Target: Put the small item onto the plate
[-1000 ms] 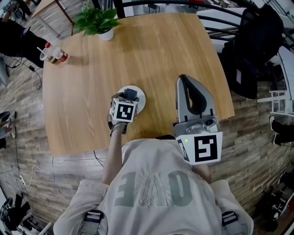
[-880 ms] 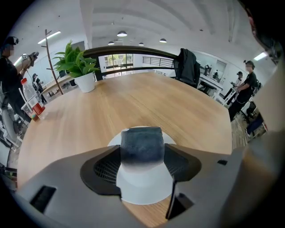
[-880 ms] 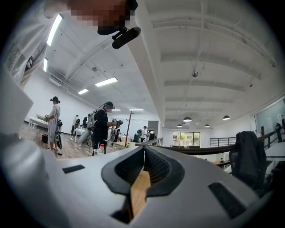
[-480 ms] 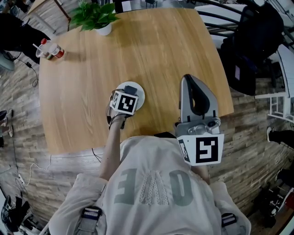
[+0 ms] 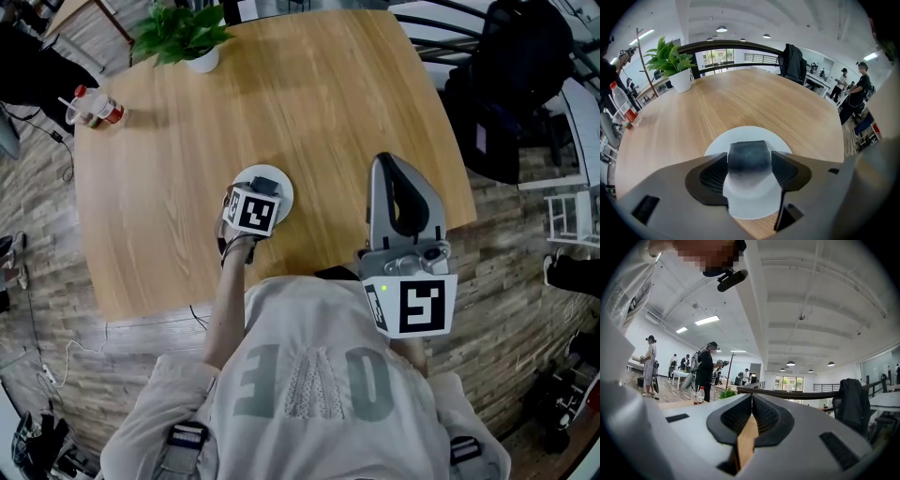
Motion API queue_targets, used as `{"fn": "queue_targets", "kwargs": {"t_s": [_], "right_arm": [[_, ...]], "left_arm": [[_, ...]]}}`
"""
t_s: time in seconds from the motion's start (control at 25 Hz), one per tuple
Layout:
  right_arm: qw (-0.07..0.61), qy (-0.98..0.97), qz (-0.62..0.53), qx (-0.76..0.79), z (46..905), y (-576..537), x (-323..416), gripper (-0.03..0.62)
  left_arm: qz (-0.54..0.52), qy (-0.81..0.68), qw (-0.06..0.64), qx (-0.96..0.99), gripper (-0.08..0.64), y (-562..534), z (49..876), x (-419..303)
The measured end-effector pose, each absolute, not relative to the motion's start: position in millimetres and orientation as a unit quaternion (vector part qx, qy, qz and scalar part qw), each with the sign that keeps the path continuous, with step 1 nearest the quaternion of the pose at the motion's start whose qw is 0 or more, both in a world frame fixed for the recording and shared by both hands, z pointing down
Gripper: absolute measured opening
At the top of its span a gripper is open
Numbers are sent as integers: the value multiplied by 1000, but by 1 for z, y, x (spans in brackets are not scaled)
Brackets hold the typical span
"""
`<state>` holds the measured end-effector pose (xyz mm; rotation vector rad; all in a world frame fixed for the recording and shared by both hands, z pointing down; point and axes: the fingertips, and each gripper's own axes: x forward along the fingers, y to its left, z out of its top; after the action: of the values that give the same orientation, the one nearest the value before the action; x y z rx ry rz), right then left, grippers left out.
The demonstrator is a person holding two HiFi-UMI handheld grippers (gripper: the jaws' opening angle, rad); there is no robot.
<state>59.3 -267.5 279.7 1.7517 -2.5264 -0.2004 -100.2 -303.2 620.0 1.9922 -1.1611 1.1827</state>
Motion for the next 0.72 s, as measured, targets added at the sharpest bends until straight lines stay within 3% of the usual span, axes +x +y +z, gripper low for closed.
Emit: {"fn": "queue_targets", "kwargs": {"t_s": [0.4, 0.72], "right_arm": [[25, -825, -64, 561, 277, -266, 56, 17], [13, -832, -76, 549, 266, -268, 50, 17]], "left_arm": [[419, -449, 267, 743, 298, -306, 614, -100], [326, -494, 273, 758, 299, -327, 560, -103]]}}
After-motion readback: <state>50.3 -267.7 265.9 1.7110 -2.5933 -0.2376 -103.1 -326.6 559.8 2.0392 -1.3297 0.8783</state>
